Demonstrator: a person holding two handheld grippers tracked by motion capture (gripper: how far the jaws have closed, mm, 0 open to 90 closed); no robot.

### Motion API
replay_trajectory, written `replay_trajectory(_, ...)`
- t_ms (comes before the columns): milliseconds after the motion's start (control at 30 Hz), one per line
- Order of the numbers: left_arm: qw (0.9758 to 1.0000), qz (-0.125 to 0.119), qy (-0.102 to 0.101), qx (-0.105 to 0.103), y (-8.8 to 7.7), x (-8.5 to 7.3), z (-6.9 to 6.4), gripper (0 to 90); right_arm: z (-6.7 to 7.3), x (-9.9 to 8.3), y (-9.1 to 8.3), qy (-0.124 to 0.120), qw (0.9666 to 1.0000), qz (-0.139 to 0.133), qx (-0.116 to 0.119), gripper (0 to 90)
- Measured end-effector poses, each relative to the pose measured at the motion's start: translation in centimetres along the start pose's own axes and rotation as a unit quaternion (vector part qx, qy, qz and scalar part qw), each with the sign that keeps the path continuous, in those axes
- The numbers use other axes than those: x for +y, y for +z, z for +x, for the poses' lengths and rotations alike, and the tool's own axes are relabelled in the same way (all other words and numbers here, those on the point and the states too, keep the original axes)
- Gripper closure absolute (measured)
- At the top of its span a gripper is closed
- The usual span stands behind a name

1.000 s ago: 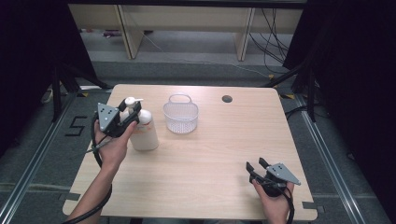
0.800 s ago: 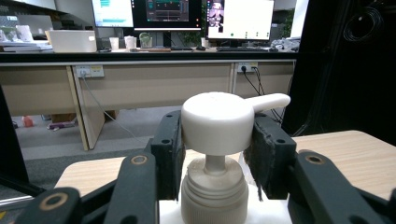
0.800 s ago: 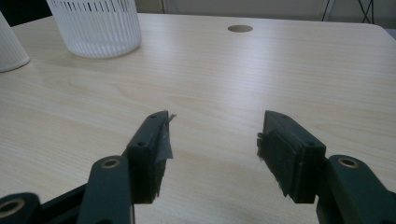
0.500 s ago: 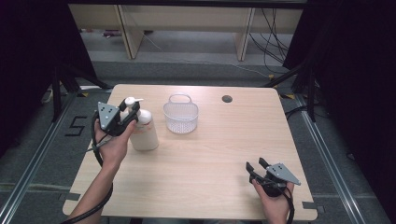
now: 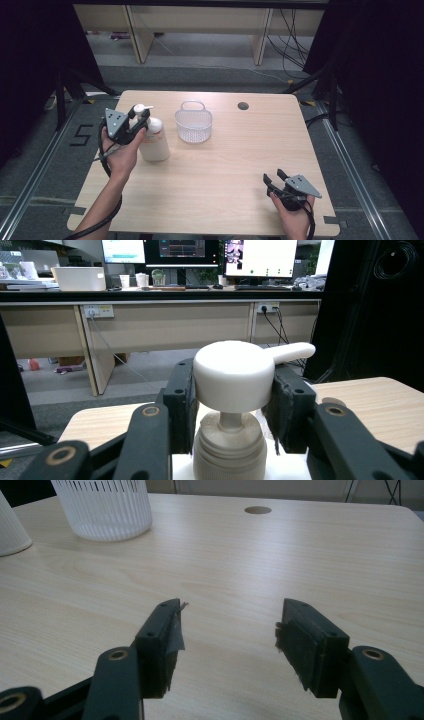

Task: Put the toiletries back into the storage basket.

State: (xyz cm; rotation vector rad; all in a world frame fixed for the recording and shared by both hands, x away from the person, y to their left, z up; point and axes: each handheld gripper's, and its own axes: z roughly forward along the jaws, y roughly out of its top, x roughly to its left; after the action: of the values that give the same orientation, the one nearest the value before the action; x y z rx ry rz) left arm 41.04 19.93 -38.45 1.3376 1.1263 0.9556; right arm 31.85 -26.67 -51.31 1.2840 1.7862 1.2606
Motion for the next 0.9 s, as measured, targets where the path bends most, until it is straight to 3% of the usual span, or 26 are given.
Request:
replay_trajectory(633,0.9995,-0.017,-0.002,-0.027,-0.7,0.7,-0.8,59.2,0.2,0.0,0.1,0.010,0.9999,0.001,-0.002,42.8)
replay_trajectory(900,0.9989,-0.026,-0.002,-0.039,-0.5,1.3,-1.5,59.2,0.0,0.0,0.0,-0.001,1.0000,0.000,0.000,42.8)
